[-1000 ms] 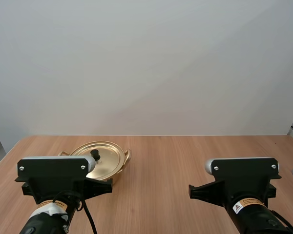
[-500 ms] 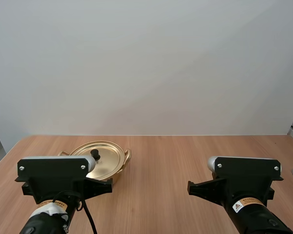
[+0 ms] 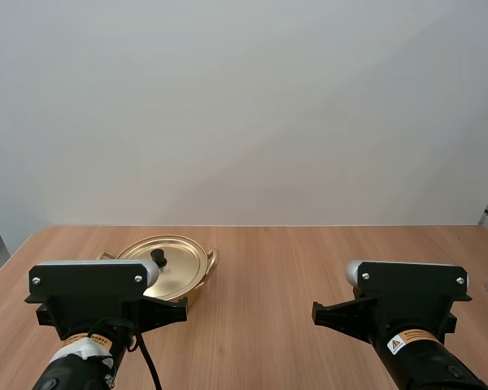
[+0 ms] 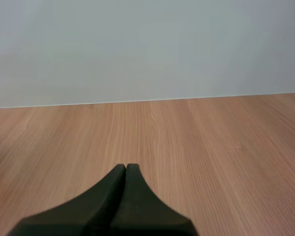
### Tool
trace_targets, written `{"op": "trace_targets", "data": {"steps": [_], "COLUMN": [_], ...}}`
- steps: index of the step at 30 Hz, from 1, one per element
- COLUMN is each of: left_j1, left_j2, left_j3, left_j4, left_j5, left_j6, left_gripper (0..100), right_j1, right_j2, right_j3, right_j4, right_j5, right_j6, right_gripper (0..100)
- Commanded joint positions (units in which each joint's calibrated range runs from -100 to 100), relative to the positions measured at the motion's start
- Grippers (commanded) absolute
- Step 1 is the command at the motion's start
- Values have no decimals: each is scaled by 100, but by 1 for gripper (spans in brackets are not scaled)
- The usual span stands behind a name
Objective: Open the pot, put the car inside, and close it
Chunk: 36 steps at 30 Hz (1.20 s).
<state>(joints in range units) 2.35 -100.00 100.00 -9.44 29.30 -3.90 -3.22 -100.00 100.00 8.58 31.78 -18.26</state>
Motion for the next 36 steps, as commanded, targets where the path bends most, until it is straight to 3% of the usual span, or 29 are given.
{"op": "trace_targets", "data": {"steps": [1,36], "left_j1": [5,5], "left_j2": [0,0], "left_j3": [0,0], "left_j4": [-8,419], "left_j5": [5,53], "left_j6": [1,-259], "left_gripper": [0,0], "right_j1": [1,1], "right_j2": [0,0], "right_j3": [0,0], "right_j4": [9,21], "right_j5": [13,13], "right_j6": [-1,-1], "right_gripper": [0,0]}}
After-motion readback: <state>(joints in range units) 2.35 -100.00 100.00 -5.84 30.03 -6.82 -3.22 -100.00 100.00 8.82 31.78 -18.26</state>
